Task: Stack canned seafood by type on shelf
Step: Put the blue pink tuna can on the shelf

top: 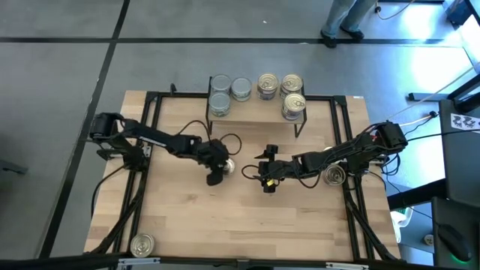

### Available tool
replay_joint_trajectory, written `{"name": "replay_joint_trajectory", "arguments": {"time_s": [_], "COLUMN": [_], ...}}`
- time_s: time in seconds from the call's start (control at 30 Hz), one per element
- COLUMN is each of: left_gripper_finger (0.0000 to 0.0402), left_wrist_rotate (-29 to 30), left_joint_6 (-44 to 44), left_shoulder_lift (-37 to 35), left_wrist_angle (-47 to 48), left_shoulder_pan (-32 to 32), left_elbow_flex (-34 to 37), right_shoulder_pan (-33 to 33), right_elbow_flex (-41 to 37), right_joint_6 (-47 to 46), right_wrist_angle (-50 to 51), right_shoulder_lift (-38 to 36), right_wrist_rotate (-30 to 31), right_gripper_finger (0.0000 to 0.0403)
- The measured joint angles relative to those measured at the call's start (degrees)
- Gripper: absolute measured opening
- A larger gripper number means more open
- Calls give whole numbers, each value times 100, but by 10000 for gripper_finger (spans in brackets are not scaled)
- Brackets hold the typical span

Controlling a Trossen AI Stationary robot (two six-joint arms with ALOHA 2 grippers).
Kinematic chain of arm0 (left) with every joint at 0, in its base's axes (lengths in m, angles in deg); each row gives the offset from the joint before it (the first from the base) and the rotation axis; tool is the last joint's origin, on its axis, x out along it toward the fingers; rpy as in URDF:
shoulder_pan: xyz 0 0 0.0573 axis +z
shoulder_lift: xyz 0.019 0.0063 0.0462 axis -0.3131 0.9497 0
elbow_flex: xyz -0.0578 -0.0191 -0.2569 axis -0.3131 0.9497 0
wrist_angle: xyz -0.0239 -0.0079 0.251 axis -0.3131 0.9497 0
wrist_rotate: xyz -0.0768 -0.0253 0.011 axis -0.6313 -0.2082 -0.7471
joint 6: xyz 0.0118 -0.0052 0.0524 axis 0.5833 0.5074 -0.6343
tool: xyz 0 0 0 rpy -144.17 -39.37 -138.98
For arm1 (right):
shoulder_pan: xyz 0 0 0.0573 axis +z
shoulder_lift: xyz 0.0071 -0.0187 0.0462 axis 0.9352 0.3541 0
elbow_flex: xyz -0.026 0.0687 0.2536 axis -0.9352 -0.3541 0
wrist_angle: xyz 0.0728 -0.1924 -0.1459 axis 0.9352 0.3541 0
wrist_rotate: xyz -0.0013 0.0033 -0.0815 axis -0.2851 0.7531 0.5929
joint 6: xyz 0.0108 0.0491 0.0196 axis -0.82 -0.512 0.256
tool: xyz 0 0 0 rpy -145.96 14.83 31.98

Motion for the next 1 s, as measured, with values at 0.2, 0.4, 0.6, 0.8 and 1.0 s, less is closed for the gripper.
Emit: {"name": "replay_joint_trajectory", "arguments": {"time_s": [0.2,0.4,0.6,0.8,1.0], "left_gripper_finger": [208,208,208,207,207], "left_wrist_rotate": [131,215,610,624,583], "left_joint_6": [-371,-731,-1100,-1511,-1699], "left_shoulder_lift": [350,150,-365,-243,-162], "left_wrist_angle": [-1040,-21,69,-594,-1744], "left_shoulder_pan": [-163,-221,-213,-201,-171], "left_elbow_flex": [-92,-490,-432,119,698], "right_shoulder_pan": [0,0,0,0,0], "right_elbow_flex": [1,1,1,1,1], "right_joint_6": [15,304,699,1072,1374], "right_wrist_angle": [-47,-356,-728,-1004,-1092], "right_shoulder_lift": [0,-1,-1,-1,6], "right_wrist_rotate": [-13,-116,-319,-514,-709], "right_gripper_finger": [347,347,347,347,347]}}
